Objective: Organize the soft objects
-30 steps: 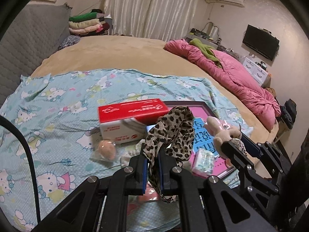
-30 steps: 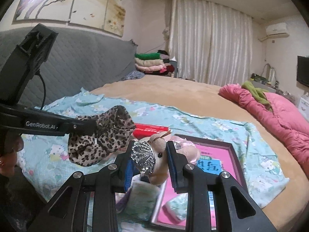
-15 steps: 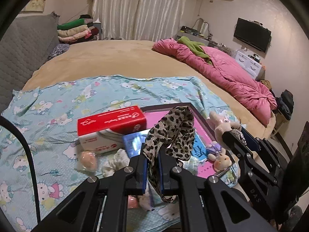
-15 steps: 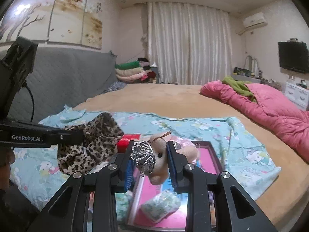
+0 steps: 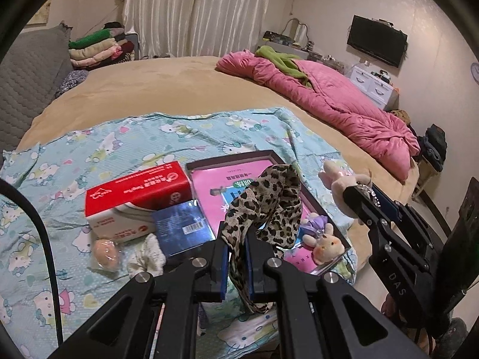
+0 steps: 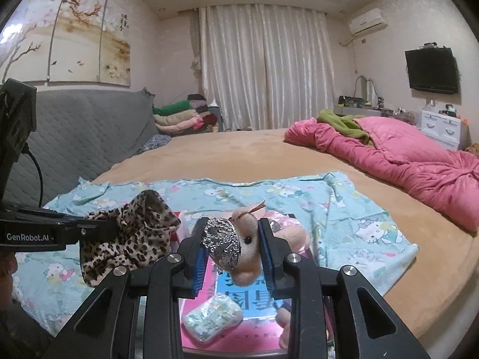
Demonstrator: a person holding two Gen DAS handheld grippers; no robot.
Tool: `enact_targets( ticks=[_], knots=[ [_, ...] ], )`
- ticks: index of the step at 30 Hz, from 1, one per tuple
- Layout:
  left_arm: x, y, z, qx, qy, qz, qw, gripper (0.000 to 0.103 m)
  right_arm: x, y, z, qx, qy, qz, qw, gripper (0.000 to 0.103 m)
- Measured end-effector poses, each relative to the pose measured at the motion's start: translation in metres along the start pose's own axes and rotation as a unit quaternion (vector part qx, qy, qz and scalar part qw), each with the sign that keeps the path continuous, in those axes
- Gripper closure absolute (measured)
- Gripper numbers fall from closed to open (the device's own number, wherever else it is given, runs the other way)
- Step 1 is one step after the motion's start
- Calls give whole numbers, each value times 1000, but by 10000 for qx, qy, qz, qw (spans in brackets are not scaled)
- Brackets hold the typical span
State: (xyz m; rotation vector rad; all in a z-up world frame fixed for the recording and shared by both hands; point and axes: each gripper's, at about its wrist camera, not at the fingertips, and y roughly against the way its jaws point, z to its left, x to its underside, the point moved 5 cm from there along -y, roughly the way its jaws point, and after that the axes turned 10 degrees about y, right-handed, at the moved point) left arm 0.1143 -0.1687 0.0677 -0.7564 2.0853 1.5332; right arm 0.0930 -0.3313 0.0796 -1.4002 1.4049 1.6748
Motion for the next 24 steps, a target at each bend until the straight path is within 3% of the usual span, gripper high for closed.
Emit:
enact_targets(
  ticks=[24],
  knots=[
    [23, -62, -7, -209, -69, 578, 9981, 94, 20, -16, -11, -146, -150, 320, 9993, 71]
  ],
)
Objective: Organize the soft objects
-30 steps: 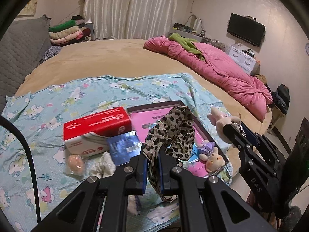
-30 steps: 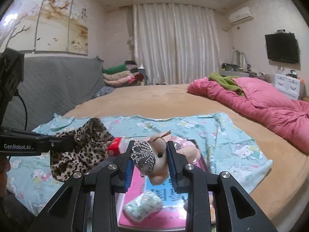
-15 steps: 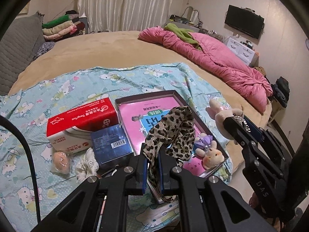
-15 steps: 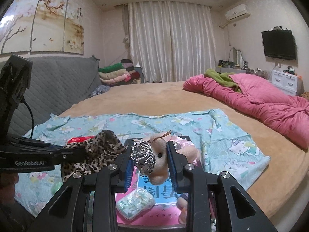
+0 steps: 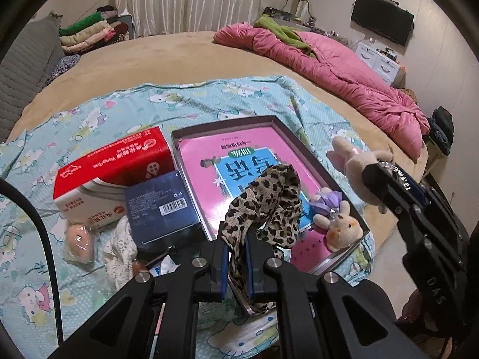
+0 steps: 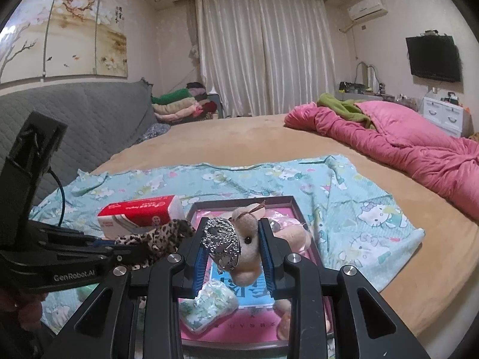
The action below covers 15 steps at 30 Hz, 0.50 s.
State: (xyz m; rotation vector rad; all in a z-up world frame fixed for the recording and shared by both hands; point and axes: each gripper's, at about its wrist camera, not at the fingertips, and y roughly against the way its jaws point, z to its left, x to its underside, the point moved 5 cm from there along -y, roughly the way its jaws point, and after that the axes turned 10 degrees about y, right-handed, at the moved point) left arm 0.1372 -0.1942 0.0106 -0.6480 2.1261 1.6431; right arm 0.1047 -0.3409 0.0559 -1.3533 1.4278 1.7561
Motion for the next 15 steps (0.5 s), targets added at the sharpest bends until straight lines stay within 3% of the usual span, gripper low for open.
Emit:
enact_targets(
  ticks=[15],
  knots=[
    [9, -38, 6, -38, 189, 386, 9991, 94, 10, -14, 0, -152, -1, 202, 9997, 71]
  ],
)
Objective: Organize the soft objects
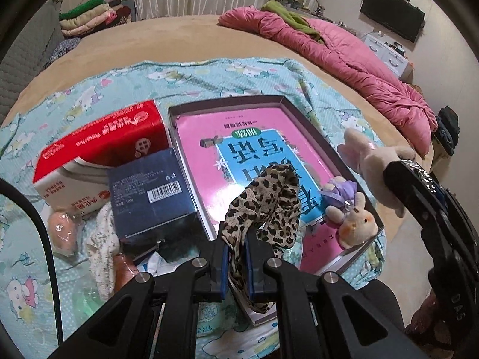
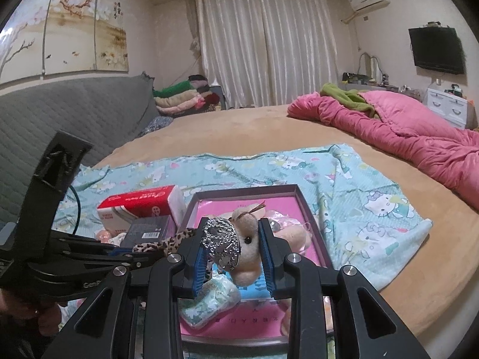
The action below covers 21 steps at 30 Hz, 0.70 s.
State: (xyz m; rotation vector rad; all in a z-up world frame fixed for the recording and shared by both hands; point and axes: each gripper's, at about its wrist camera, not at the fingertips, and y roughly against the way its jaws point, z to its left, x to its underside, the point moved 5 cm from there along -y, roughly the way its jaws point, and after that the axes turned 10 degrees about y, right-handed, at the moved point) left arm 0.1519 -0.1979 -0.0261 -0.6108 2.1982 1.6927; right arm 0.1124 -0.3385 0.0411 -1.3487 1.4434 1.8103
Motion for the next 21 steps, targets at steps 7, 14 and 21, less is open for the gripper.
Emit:
enact_targets(
  ticks=[7, 14, 21],
  knots=[
    [4, -13, -3, -21, -53, 105, 9999, 94, 7, -8, 2, -80, 61, 117, 9999, 71],
    [4, -20, -4, -35, -67, 133, 9999, 94, 17, -18, 5, -291, 20, 308, 9991, 71],
    [5, -23, -4, -26, -73, 153, 9999, 94, 27, -31, 11, -405, 120, 602, 9973, 71]
  ],
)
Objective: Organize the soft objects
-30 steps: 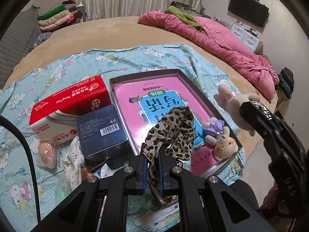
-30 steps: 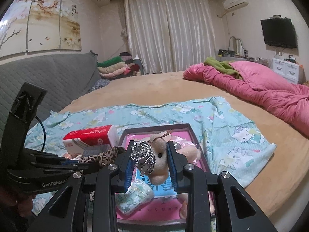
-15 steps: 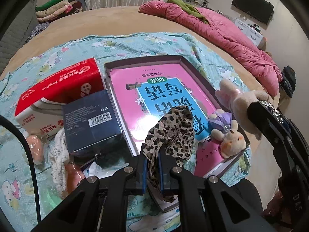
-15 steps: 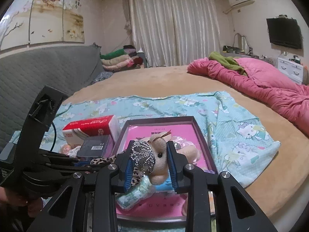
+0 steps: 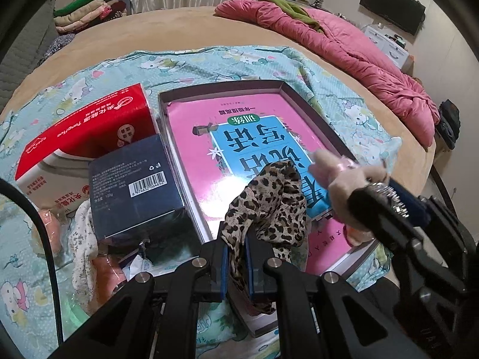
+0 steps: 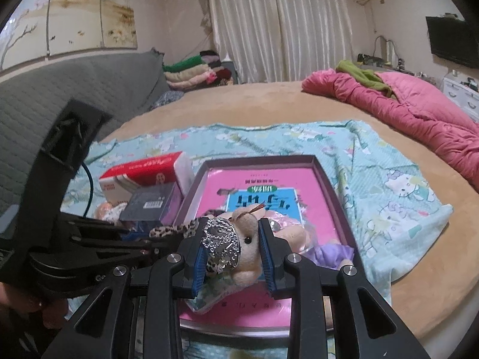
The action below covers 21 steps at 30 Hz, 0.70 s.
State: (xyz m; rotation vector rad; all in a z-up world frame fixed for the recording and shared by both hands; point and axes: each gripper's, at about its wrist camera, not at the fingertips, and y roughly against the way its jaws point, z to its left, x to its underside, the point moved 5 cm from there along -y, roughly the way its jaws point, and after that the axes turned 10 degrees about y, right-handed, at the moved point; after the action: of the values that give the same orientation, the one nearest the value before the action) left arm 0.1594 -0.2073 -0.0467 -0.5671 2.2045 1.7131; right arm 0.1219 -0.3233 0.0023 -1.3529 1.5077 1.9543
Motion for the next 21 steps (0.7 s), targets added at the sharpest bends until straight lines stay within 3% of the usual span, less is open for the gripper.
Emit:
enact_targets(
  ticks=[21],
  knots=[
    [1, -5, 2, 9, -21, 86, 10000, 94, 21, -20, -12, -70, -300, 788, 9964, 70]
  ],
)
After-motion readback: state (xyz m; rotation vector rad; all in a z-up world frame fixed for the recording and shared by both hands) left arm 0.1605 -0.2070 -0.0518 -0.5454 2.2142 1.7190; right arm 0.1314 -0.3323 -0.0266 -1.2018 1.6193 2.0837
